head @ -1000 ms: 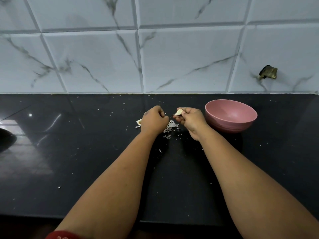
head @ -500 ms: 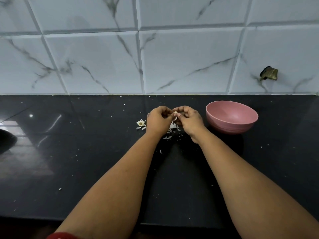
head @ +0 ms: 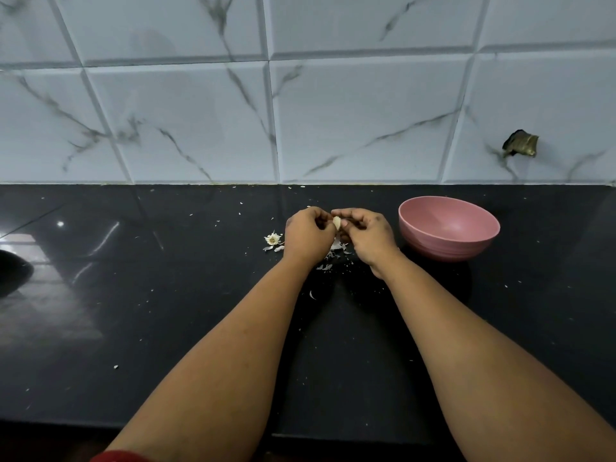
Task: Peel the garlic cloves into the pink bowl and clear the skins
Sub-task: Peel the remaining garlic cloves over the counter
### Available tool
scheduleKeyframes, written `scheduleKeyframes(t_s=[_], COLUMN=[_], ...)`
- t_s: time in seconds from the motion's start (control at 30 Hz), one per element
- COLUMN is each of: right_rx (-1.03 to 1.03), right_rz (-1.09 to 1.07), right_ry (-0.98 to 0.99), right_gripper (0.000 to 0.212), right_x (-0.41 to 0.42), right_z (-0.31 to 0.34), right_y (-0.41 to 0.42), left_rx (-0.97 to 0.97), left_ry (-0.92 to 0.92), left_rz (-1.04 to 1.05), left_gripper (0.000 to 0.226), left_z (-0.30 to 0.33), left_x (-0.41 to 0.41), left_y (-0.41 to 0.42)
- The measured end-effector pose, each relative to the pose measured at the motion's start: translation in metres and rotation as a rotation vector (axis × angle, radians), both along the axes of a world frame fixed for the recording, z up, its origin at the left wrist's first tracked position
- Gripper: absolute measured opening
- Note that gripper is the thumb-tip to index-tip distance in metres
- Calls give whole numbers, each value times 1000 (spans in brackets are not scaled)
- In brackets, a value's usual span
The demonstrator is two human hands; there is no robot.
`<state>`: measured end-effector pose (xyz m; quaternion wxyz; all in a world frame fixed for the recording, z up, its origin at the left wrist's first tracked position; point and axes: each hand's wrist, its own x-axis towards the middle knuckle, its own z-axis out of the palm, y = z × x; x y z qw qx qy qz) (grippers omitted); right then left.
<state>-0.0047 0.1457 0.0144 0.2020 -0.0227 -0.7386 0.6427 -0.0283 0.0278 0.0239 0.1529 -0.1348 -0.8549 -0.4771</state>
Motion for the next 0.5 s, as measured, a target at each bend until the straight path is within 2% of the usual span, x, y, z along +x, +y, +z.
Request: scheduleKeyframes(t_s=[0.27,0.5], right_rx=[61,107], right_rz=[-13,28], right_ry=[-12,15], right_gripper=[28,19], right_x=[-3,-4], right_z=[-3,-7], right_y=[2,1], left_rx=[32,-24], left_ry=[0,4], left_rz=[-3,23], left_gripper=[15,11], left_z=[-2,0], left_x=[-1,0], left_y=[0,-1])
